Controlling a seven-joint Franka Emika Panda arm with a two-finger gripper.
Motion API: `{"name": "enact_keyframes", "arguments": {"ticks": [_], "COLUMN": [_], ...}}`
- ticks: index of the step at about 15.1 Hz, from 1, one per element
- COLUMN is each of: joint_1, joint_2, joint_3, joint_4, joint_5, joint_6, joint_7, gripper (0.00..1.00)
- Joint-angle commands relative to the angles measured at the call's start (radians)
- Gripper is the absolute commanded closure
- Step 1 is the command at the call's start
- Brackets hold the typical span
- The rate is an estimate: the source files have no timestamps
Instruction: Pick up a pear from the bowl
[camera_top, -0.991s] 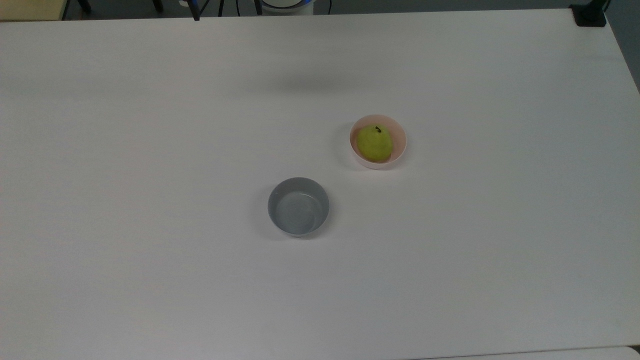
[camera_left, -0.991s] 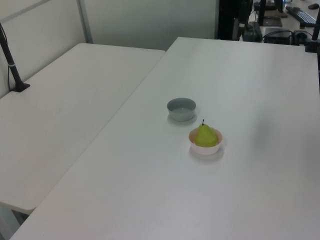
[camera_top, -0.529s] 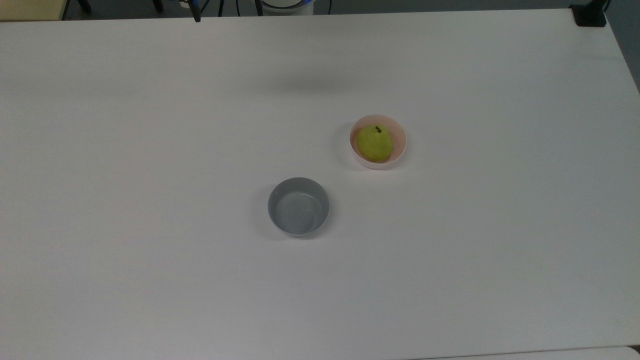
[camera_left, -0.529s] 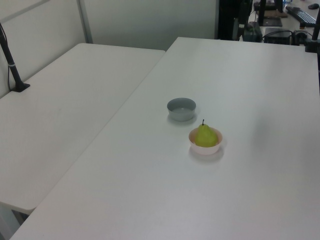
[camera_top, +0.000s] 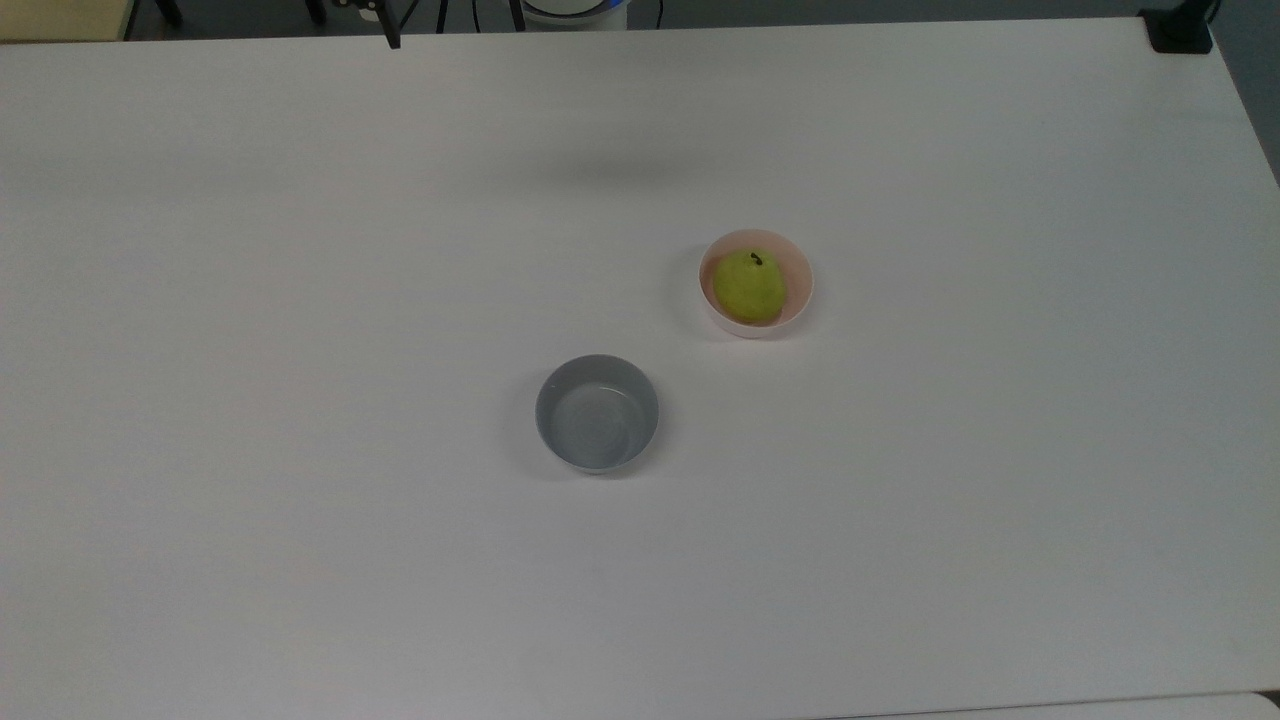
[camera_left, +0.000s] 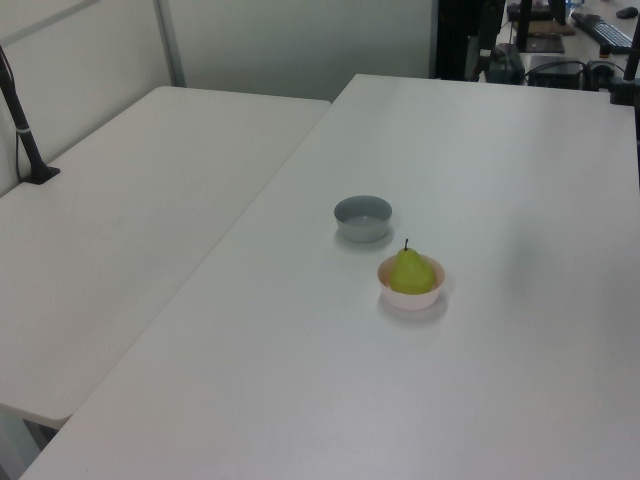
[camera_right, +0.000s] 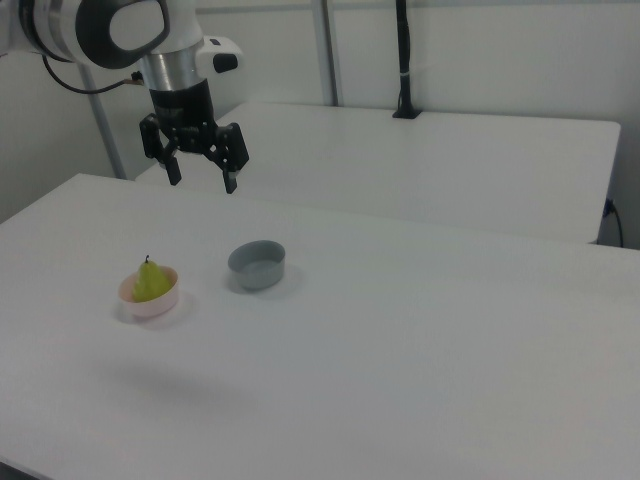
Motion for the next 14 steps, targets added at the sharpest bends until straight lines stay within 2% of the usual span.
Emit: {"name": "enact_keyframes", "arguments": {"ticks": [1,6,9,11,14], "joint_1": [-0.014,-0.014,-0.011,-0.003,0.001], "joint_2": [-0.007,-0.004,0.004,0.010,0.011], "joint_3": [0.003,0.021,0.032,0.042,0.087], "joint_4": [-0.015,-0.017,-0.032,-0.046,-0.078], "joint_5": [-0.005,-0.017,-0.035,-0.023,-0.017], "joint_6": [0.013,-0.027,-0.033,-0.025,-0.021], "joint_7": [-0.153,-0.272,-0.271,-0.263,-0.221], "gripper": [0.00,0.00,0.00,0.00,0.00]}}
